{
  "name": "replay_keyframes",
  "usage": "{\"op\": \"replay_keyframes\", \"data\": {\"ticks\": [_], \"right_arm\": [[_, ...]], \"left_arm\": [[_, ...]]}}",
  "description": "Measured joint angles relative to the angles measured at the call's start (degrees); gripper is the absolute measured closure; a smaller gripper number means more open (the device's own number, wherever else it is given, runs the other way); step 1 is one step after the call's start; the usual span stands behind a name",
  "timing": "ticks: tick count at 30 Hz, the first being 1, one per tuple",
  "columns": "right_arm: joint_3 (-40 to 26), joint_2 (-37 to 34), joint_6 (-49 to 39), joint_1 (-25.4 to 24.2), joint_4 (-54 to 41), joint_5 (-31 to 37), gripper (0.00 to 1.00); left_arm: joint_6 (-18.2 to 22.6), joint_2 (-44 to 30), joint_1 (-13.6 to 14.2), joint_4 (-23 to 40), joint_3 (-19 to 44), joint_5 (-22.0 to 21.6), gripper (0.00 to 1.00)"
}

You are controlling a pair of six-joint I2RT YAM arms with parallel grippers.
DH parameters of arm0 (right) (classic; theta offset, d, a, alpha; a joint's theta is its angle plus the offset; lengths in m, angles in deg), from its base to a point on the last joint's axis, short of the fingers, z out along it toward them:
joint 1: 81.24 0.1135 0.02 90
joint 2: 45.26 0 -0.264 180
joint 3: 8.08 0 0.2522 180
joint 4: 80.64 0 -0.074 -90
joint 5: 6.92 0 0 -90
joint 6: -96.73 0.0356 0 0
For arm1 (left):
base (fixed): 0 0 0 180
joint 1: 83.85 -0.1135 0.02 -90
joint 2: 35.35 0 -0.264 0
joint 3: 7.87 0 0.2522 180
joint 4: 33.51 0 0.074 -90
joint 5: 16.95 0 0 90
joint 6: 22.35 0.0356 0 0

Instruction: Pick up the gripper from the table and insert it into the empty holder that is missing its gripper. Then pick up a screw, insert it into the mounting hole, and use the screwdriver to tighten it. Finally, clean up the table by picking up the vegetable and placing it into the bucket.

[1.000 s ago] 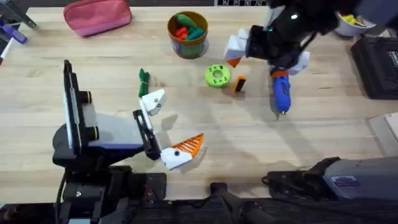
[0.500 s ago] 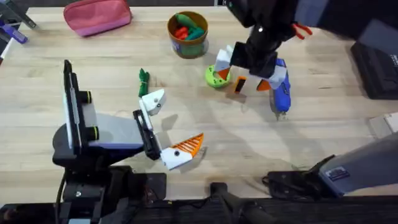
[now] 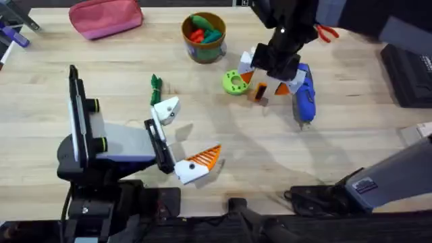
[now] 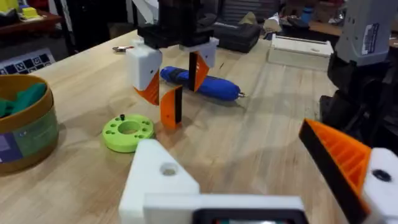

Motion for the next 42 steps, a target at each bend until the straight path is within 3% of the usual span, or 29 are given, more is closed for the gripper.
{"op": "replay_keyframes", "data": {"ticks": [11, 20, 35, 42], "right_arm": [[0.0, -0.14, -1.32, 0.0, 0.08, 0.07, 0.268], [0.0, -1.39, -1.49, 0.0, 0.03, 0.15, 0.426], [0.0, -1.39, -1.7, 0.0, 0.02, 0.15, 0.986], [0.0, -1.39, -1.7, 0.0, 0.06, 0.17, 0.995]], "left_arm": [[0.01, 0.0, 0.0, 0.0, 0.0, 0.0, 0.015], [0.0, 0.0, 0.0, 0.0, 0.0, 0.0, 0.014], [0.01, 0.0, 0.0, 0.0, 0.0, 0.0, 0.016], [0.0, 0.0, 0.0, 0.0, 0.0, 0.0, 0.015]]}}
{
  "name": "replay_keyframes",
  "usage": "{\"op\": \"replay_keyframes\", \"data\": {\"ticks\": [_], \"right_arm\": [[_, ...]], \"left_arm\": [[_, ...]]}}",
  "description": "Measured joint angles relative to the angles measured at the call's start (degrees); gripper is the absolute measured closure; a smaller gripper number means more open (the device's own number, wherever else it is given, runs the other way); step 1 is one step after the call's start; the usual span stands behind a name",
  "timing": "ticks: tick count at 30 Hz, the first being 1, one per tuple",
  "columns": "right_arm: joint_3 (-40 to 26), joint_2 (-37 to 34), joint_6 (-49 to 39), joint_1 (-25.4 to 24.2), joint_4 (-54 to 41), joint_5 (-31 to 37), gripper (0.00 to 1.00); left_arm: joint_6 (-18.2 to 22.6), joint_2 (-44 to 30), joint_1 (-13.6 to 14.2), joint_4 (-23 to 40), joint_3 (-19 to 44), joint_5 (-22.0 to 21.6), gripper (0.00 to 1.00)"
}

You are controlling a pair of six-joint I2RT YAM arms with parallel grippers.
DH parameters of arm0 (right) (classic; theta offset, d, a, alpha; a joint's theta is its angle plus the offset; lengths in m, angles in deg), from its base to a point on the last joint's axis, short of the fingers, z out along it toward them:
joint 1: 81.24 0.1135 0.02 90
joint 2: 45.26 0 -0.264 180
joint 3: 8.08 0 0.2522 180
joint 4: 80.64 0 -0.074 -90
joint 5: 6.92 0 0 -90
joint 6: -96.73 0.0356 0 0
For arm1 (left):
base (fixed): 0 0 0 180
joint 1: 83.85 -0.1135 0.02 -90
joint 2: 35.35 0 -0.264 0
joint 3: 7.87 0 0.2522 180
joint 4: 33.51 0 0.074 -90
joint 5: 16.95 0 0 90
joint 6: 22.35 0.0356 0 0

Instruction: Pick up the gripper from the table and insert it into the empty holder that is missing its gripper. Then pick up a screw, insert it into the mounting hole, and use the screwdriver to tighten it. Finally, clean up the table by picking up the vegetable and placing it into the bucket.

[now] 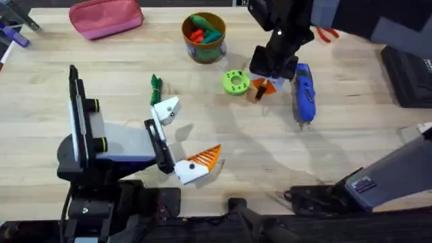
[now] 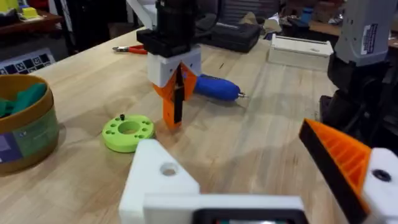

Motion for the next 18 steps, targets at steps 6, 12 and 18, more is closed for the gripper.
{"op": "replay_keyframes", "data": {"ticks": [6, 12, 18], "right_arm": [[0.0, 0.0, -1.22, 0.0, -0.17, -0.07, 0.995], [-0.49, 0.07, -3.56, 0.0, -3.62, -0.33, 0.995], [-1.42, 4.58, -6.42, 0.0, -2.71, -0.44, 0.995]], "left_arm": [[0.01, 0.0, 0.0, 0.0, 0.0, 0.0, 0.015], [-0.01, 0.0, 0.0, 0.0, 0.0, 0.0, 0.015], [-0.01, 0.0, 0.0, 0.0, 0.0, 0.0, 0.015]]}}
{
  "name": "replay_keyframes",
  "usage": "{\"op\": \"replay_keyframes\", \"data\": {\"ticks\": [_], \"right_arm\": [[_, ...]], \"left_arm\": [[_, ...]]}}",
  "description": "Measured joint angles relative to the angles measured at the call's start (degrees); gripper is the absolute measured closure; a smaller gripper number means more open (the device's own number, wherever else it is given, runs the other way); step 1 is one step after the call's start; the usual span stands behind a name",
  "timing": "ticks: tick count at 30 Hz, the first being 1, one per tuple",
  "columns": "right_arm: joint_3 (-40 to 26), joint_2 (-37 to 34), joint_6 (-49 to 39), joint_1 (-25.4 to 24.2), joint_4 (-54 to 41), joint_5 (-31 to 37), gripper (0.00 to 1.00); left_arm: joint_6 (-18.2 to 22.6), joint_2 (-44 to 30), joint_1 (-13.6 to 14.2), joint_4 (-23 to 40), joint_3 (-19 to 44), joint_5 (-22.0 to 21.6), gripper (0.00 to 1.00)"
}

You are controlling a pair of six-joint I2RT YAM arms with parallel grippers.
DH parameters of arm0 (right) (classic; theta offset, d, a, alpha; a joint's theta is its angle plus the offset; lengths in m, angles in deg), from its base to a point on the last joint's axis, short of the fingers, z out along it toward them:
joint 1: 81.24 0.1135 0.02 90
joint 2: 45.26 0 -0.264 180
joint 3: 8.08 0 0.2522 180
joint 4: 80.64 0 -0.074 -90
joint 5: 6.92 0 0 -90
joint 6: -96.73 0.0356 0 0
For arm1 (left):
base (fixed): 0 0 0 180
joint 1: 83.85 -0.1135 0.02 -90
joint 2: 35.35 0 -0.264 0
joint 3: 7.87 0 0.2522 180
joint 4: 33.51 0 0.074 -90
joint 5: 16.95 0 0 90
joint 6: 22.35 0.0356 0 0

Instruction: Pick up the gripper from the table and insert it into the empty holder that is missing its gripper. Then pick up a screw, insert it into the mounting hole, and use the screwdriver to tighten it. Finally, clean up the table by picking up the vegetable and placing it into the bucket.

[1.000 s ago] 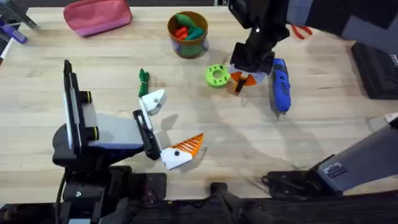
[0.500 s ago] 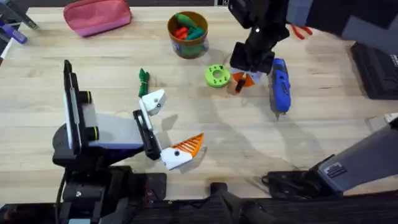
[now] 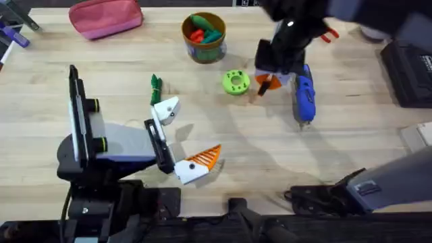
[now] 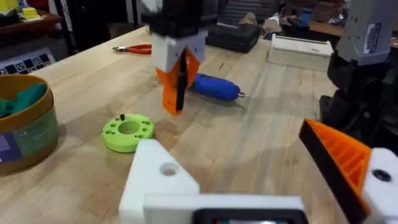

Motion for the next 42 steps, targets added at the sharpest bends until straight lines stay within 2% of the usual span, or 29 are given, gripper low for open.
{"op": "replay_keyframes", "data": {"ticks": [10, 17, 23, 27, 34, 38, 42], "right_arm": [[-0.98, 17.3, -2.51, 1.68, 3.54, -0.02, 0.995], [1.89, 24.15, -3.49, 5.12, 12.57, -2.89, 0.995], [11.12, 28.62, -3.9, 5.42, 20.57, -6.43, 0.995], [20.47, 33.39, -4.33, 4.83, 31.06, -9.78, 0.995], [37.67, 40.38, -6.95, -0.92, 59.95, -23.77, 0.996], [44.9, 40.27, -6.61, -2.62, 71.95, -31.61, 0.996], [49.33, 38.53, -5.2, -3.01, 82.83, -38.74, 0.996]], "left_arm": [[0.0, 0.0, 0.0, 0.0, 0.0, 0.0, 0.015], [0.02, 0.0, 0.0, 0.0, 0.0, 0.0, 0.015], [0.0, 0.0, 0.0, 0.0, 0.0, 0.0, 0.015], [0.02, 0.0, 0.0, 0.0, 0.0, 0.0, 0.016], [0.02, 0.0, 0.0, 0.0, 0.0, 0.0, 0.015], [0.01, 0.0, 0.0, 0.0, 0.0, 0.0, 0.015], [0.01, 0.0, 0.0, 0.0, 0.0, -0.01, 0.015]]}}
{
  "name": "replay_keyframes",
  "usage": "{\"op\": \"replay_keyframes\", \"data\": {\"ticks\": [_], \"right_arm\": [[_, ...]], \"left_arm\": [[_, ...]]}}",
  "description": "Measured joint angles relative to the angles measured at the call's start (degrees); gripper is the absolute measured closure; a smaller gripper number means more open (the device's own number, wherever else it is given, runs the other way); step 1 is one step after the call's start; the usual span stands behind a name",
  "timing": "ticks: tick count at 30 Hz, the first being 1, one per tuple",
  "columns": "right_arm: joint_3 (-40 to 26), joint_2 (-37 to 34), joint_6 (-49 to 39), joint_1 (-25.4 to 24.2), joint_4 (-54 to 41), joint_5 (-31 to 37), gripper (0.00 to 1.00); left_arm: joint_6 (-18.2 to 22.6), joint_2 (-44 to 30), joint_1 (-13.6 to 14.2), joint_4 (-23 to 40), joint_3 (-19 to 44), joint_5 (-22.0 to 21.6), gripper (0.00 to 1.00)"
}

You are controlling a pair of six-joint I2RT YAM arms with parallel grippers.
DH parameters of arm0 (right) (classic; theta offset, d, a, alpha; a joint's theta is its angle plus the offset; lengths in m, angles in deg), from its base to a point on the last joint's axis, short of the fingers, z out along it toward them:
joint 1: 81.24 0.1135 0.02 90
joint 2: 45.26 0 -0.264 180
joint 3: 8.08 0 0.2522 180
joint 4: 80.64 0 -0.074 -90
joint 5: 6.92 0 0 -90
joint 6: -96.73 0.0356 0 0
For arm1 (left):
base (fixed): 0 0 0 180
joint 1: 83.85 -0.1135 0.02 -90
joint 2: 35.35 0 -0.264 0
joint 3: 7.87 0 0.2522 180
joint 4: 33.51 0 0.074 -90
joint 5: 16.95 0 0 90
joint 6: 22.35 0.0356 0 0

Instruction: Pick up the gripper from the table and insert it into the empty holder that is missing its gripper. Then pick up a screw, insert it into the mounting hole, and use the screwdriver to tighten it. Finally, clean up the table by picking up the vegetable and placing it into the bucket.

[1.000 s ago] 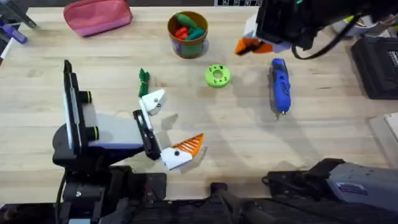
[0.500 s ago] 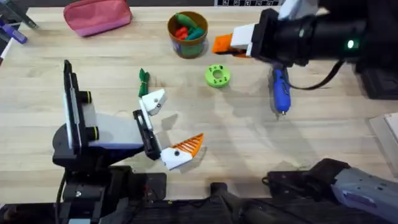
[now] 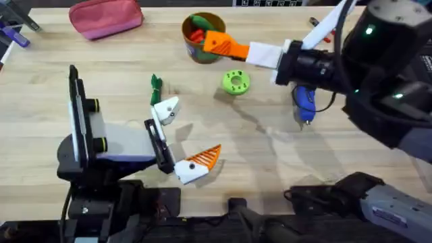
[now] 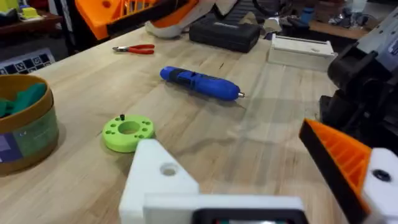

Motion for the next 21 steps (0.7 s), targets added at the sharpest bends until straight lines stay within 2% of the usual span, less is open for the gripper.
{"op": "replay_keyframes", "data": {"ticks": [5, 14, 21], "right_arm": [[2.88, -3.63, 3.06, -0.01, 10.78, -8.69, 0.996], [3.87, -14.89, 8.99, -0.55, 14.74, -22.28, 0.996], [3.94, -19.98, 14.26, -1.12, 19.24, -31.81, 0.996]], "left_arm": [[0.0, 0.0, 0.0, 0.0, 0.0, 0.0, 0.015], [0.01, 0.0, 0.0, 0.0, 0.0, 0.0, 0.015], [0.01, 0.0, 0.0, 0.0, 0.0, -0.01, 0.015]]}}
